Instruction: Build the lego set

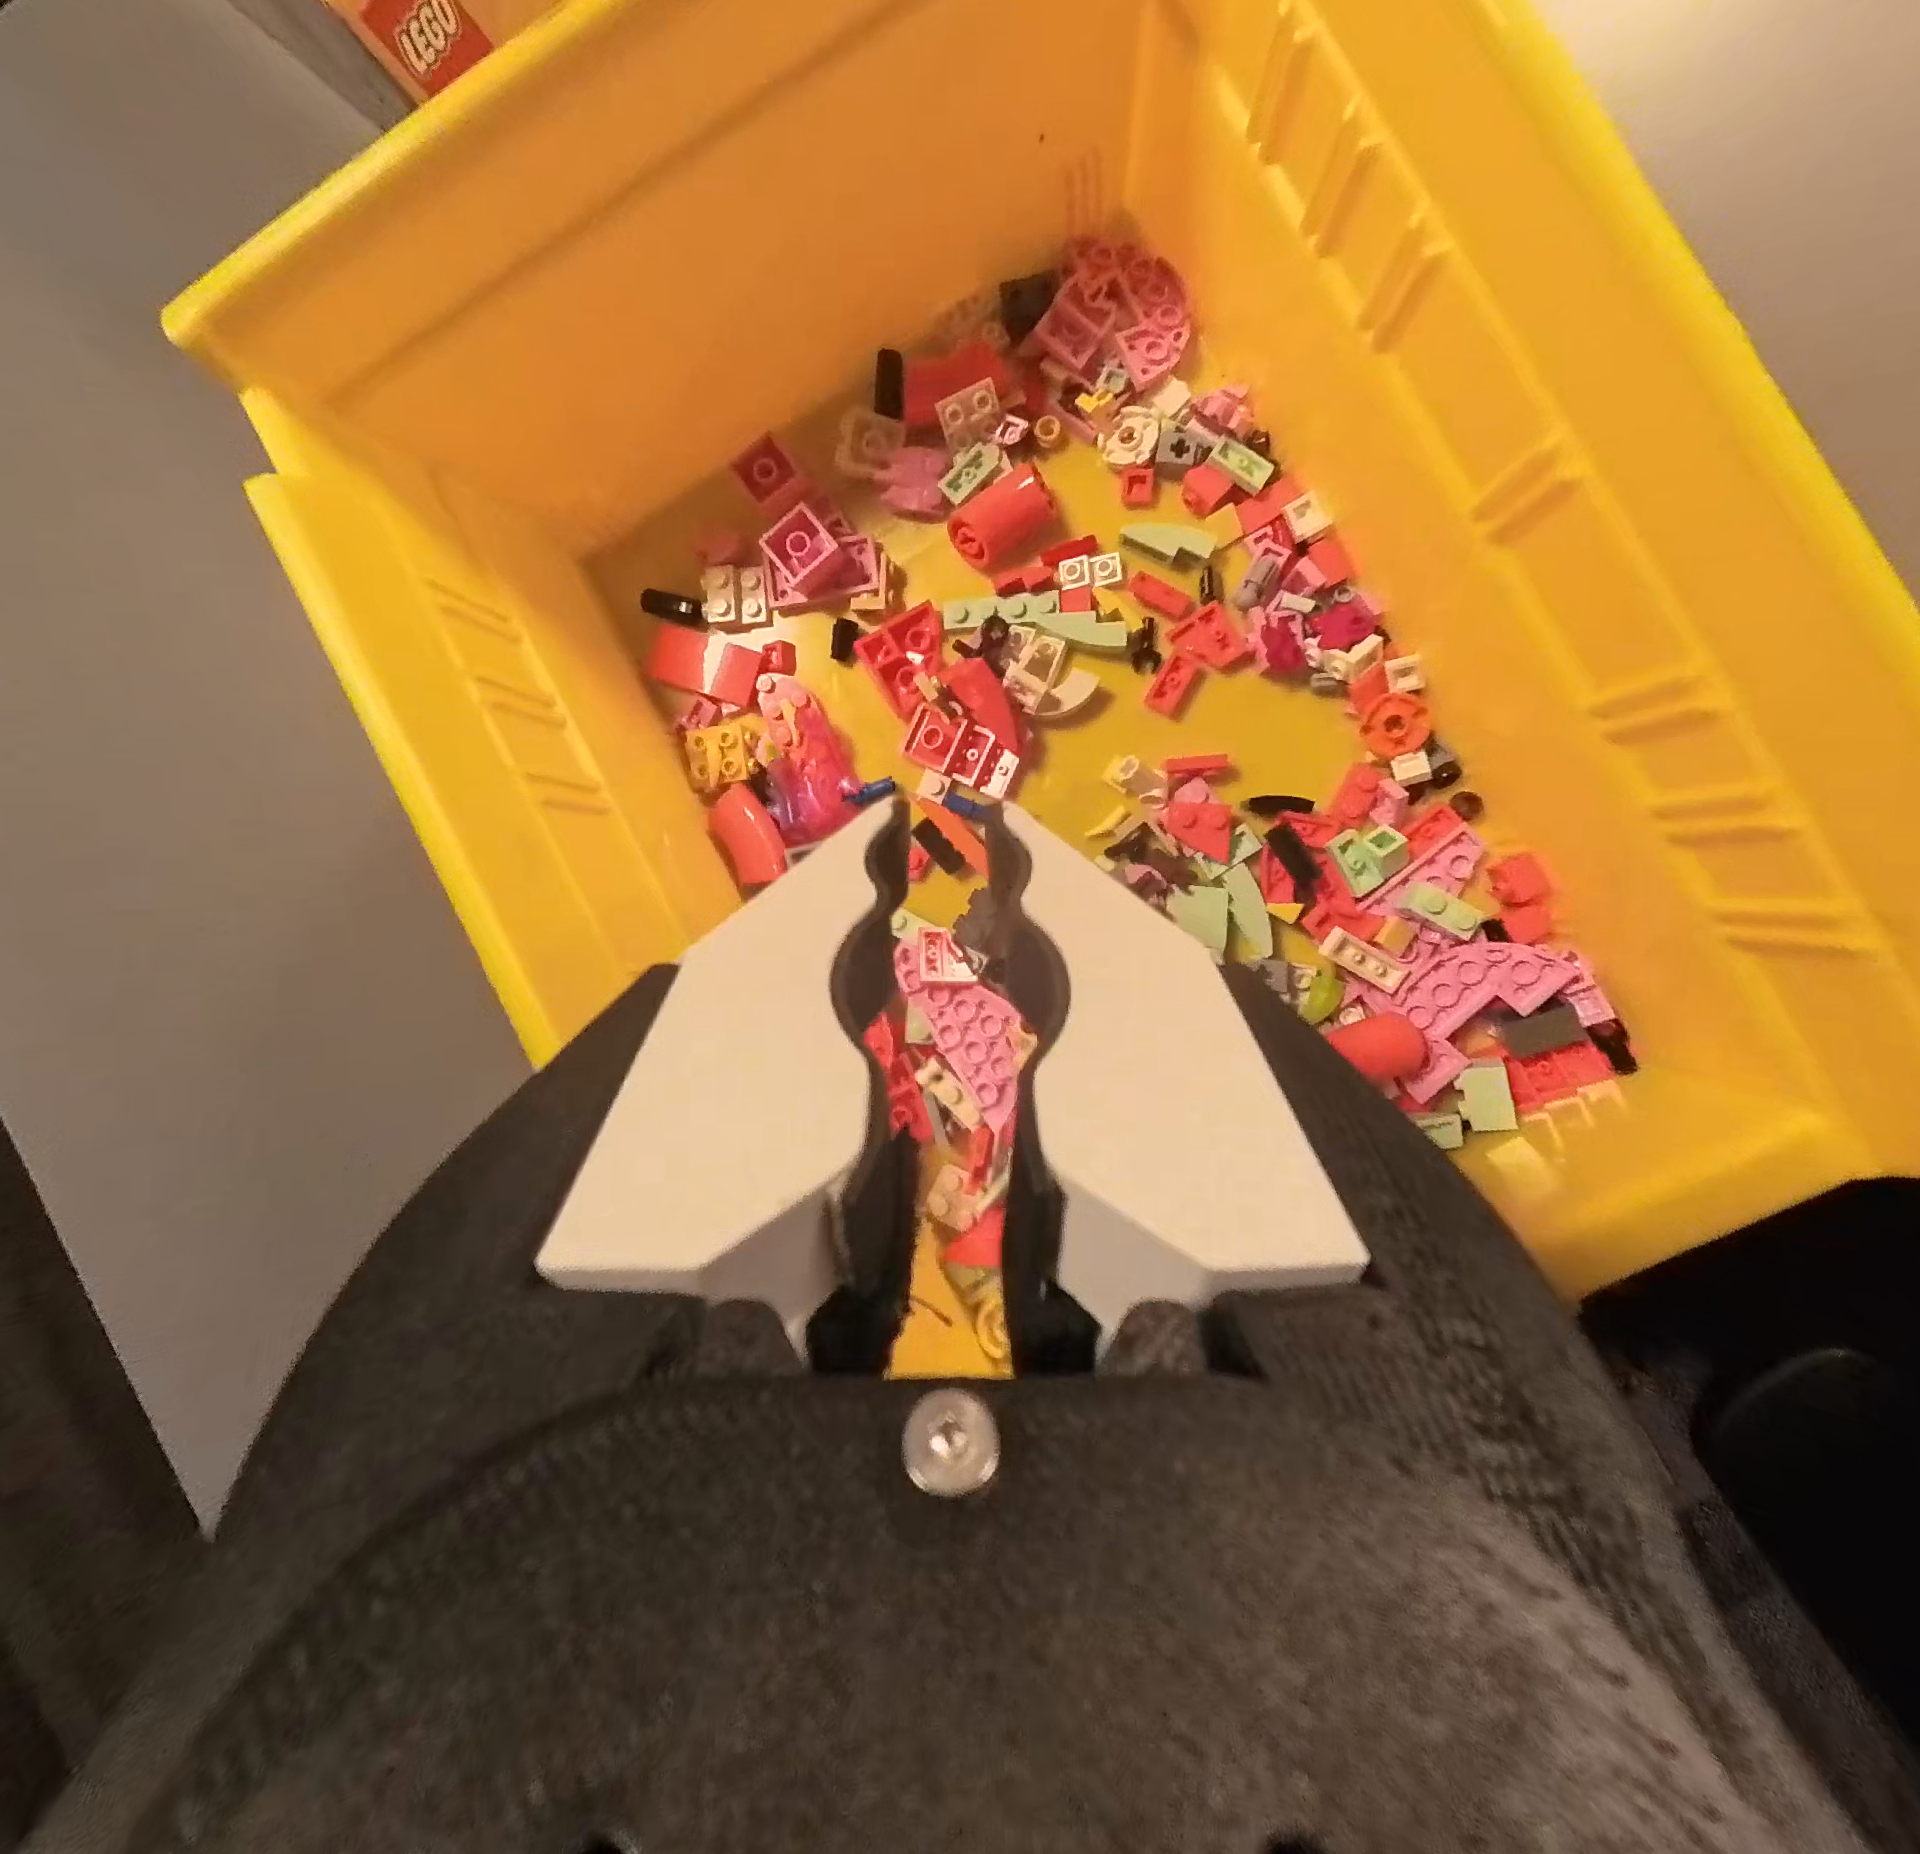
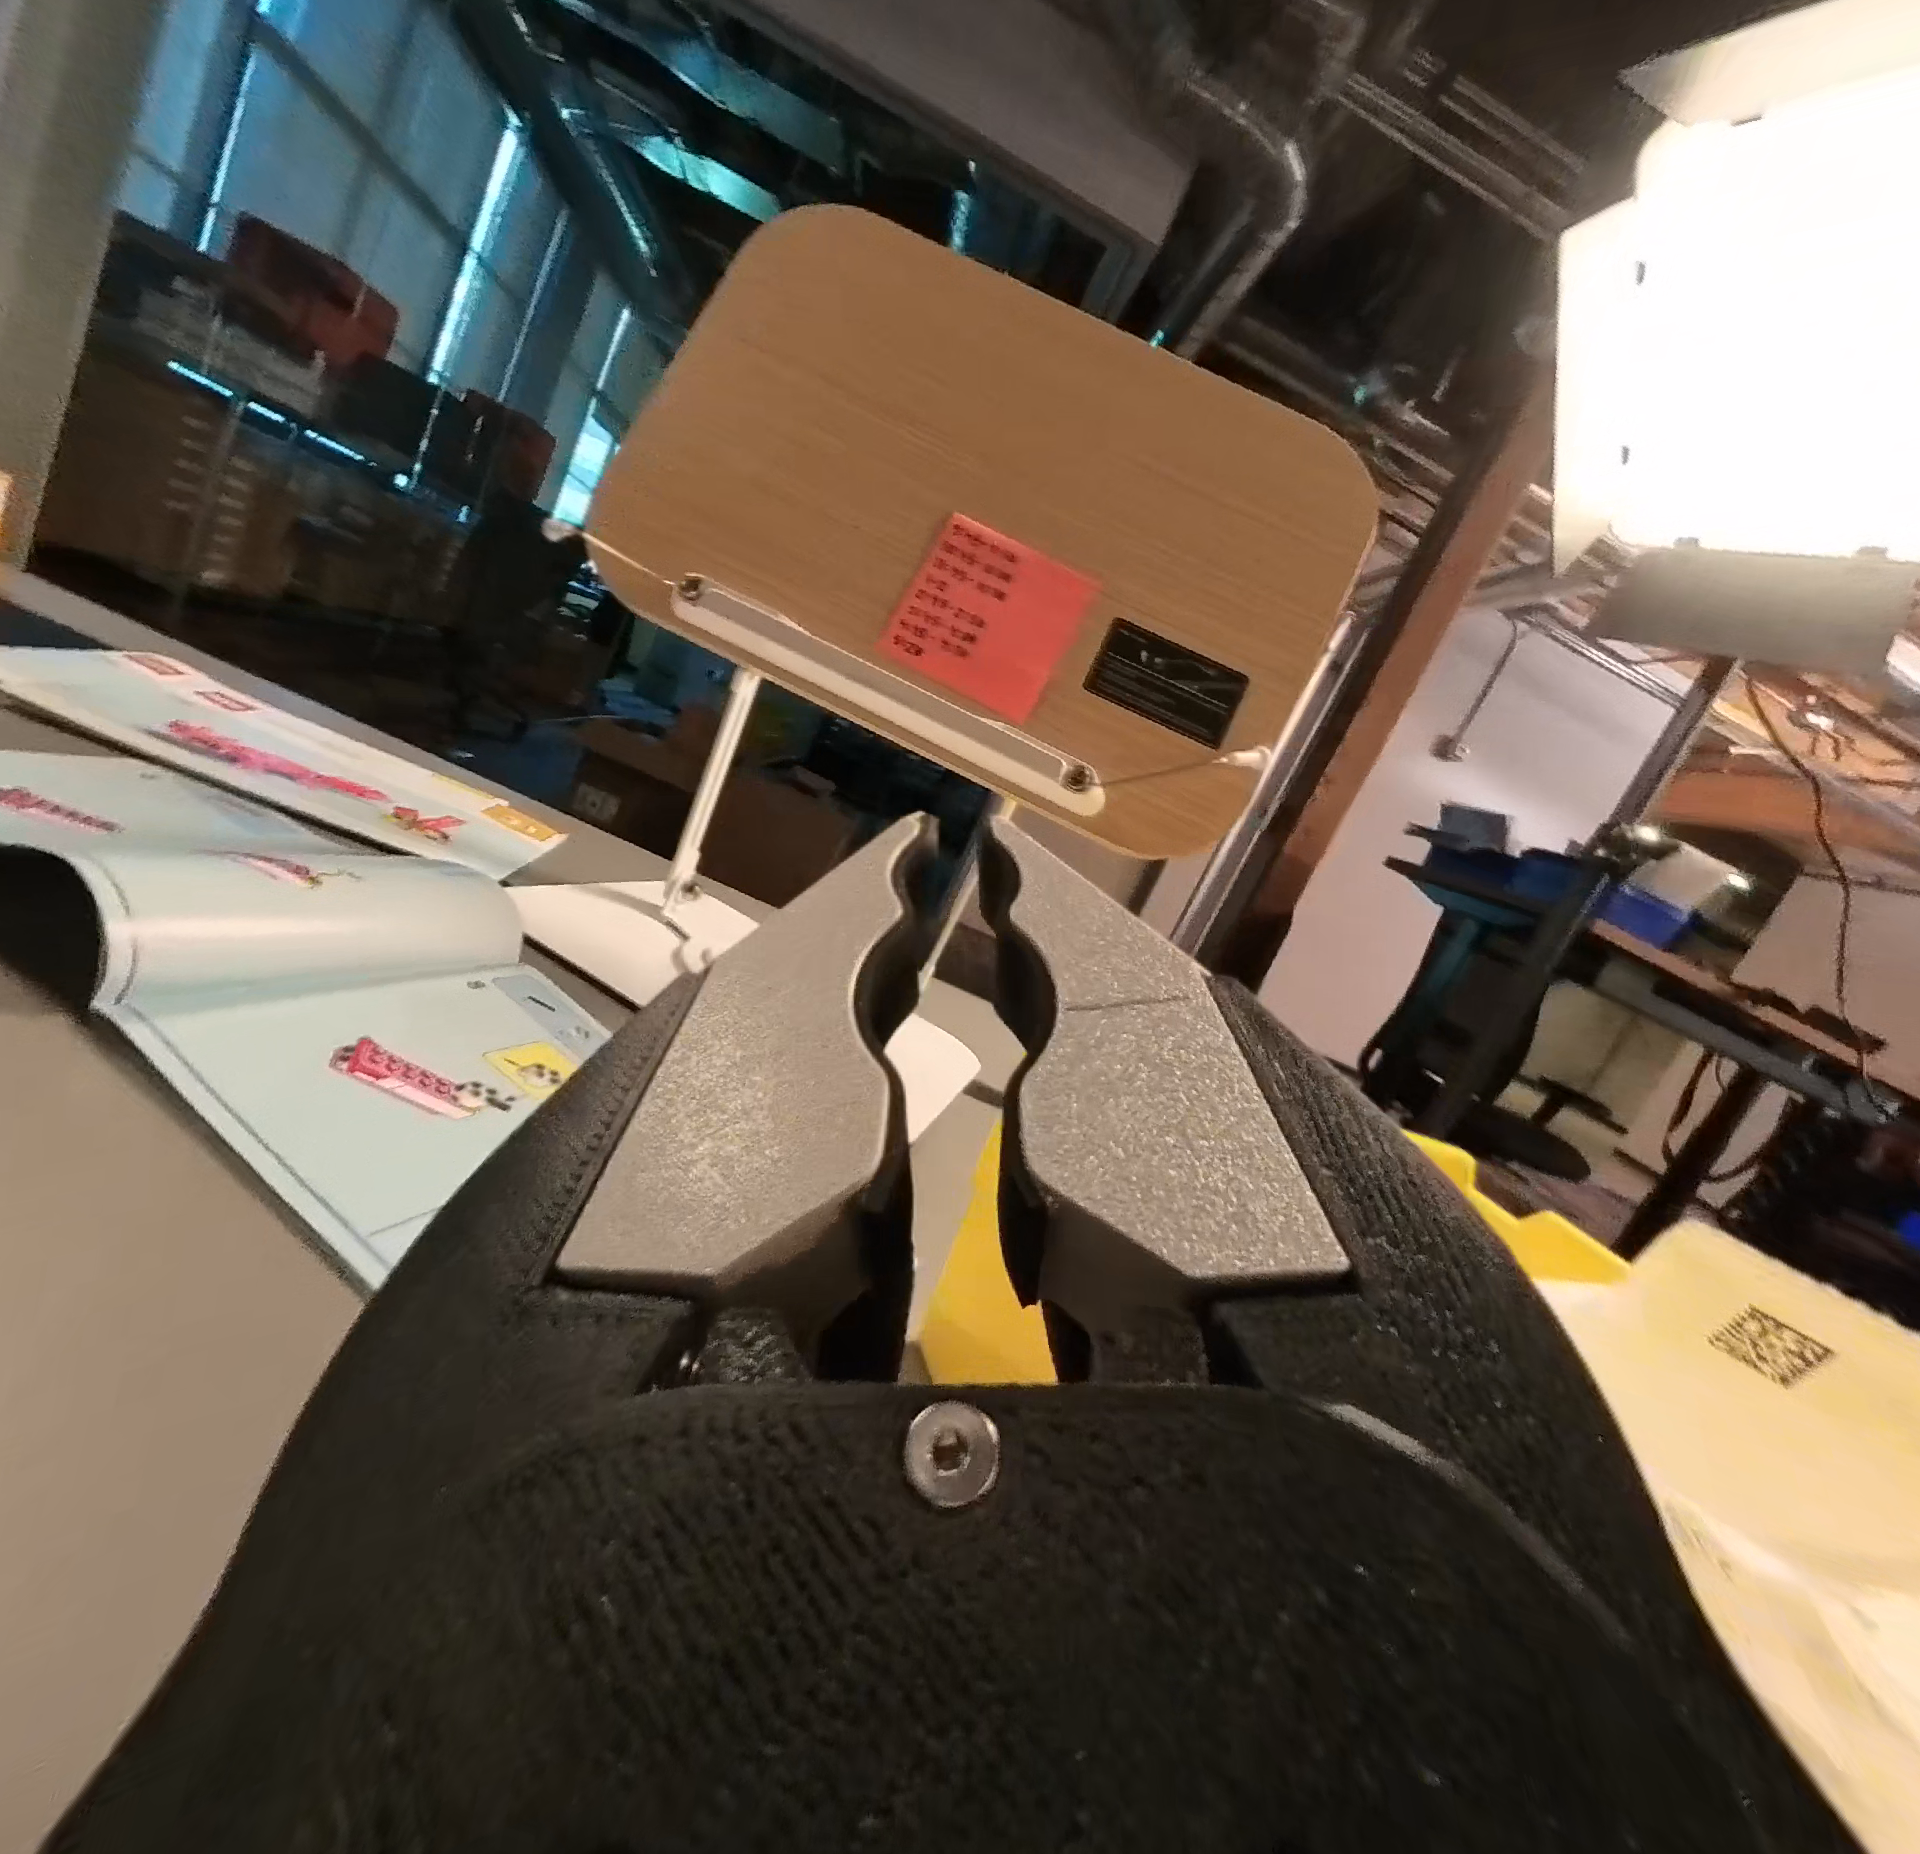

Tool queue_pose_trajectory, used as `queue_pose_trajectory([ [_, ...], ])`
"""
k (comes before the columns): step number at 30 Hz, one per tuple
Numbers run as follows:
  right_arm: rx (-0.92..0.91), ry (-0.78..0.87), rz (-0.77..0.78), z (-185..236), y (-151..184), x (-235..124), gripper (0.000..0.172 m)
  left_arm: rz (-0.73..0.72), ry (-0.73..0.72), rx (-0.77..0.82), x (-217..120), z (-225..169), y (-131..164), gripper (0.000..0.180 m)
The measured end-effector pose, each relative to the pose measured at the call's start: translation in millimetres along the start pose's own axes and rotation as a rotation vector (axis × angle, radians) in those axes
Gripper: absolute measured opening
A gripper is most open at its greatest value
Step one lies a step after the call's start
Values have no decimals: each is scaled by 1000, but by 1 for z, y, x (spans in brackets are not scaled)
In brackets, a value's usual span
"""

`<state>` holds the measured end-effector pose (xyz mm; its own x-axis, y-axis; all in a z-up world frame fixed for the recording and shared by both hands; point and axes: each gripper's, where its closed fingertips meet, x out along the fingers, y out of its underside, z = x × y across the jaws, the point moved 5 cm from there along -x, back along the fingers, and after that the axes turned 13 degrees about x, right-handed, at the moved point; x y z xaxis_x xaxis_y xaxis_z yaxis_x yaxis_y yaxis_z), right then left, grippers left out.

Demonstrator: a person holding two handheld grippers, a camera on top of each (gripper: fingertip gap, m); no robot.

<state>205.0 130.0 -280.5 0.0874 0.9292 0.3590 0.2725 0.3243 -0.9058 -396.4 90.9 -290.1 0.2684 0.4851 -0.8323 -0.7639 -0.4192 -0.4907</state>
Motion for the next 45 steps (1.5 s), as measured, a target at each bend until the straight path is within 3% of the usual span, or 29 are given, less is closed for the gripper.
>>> queue_pose_trajectory([
  [2,19,14,6,-3,1,0,3,-29,-17,20,-1,-1,-1,0],
  [8,10,3,17,-1,3,0,2,-84,-210,124,-17,5,-10,0],
  [13,13,-20,18,-1,4,2,0,-102,-203,80,-25,4,-7,0],
  [18,47,-6,36,-6,7,3,0,-166,-138,-18,-17,-2,-9,17],
  [22,22,-24,44,-1,8,3,0,-241,-49,-46,8,-6,-33,24],
  [27,-12,-41,53,3,9,4,0,-259,277,-74,60,-17,-67,31],
  [29,-10,-38,55,3,9,5,0,-230,343,-48,77,-19,-74,31],
  [32,-3,-35,59,1,10,5,0,-142,313,-6,99,-15,-75,28],
  [39,10,-54,81,4,12,6,0,-160,331,100,118,-17,-81,31],
  [45,18,-63,91,4,13,6,0,-62,478,149,104,-33,-58,23],
])
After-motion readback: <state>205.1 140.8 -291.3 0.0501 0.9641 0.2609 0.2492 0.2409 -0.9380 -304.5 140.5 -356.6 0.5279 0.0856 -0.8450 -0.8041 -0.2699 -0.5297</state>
